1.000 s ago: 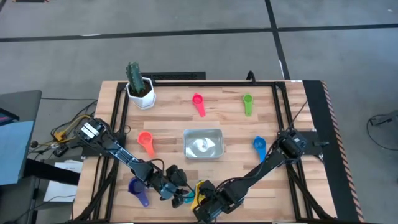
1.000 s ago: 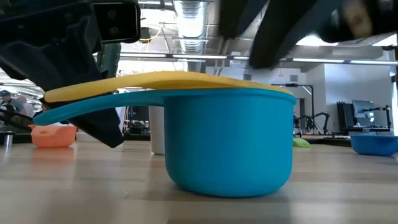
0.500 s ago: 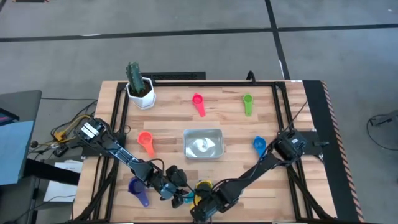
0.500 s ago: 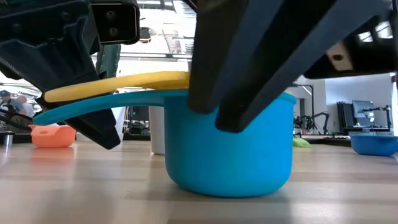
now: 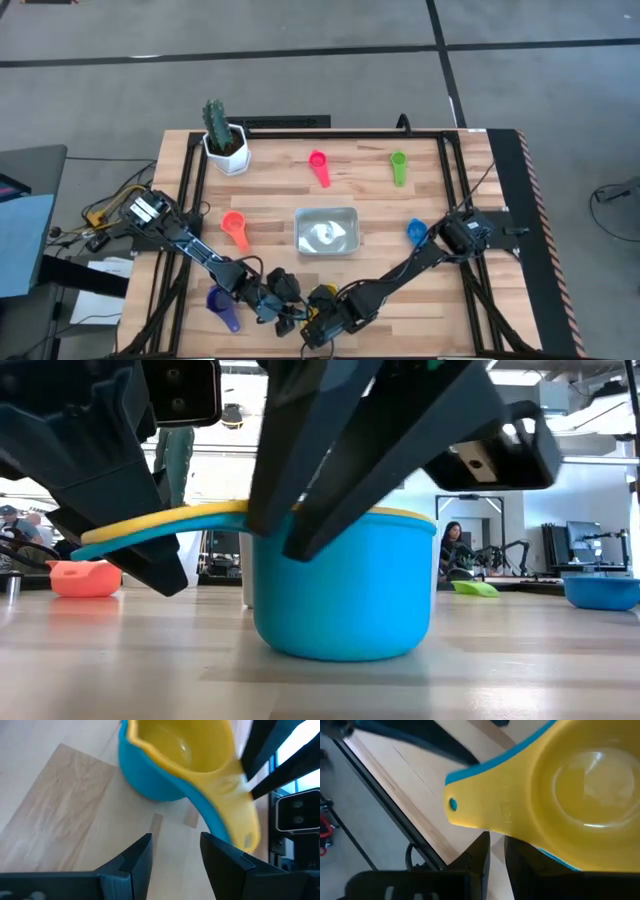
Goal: Nest measuring cups in basket
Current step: Stack the yellow measuring cup on top of the light blue measuring cup, then stack the the dark blue measuring cup on top of the yellow measuring cup
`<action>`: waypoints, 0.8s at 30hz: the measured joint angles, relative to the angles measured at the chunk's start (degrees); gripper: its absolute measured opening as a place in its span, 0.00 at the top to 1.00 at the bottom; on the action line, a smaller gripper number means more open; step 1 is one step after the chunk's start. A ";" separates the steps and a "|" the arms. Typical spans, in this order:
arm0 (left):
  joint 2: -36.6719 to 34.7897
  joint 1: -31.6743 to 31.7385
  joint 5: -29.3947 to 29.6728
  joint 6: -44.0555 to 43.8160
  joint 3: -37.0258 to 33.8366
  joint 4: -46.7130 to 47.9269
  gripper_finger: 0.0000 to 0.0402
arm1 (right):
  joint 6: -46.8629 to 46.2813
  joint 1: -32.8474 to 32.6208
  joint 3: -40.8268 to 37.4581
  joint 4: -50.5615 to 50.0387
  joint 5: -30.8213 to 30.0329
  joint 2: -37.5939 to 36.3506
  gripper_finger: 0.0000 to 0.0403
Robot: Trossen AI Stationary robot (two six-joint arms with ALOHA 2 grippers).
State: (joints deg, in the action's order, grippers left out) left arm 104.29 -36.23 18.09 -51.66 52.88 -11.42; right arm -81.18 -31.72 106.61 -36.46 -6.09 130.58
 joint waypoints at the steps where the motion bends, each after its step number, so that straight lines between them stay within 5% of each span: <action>1: 0.00 0.00 0.00 0.00 0.00 -0.12 0.62 | 0.50 0.09 0.00 -0.05 0.00 -0.12 0.80; 17: -0.10 0.55 0.14 -1.75 0.00 0.81 0.62 | 2.18 -0.10 0.00 -0.92 0.09 -1.40 0.80; 24: -5.39 0.73 0.31 -5.73 -0.02 12.55 0.62 | 5.17 -1.04 0.00 -5.79 -2.03 -5.99 0.73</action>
State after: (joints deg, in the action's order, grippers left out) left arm 98.90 -35.49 18.40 -57.39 52.86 1.14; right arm -76.01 -32.76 106.61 -42.25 -8.12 124.58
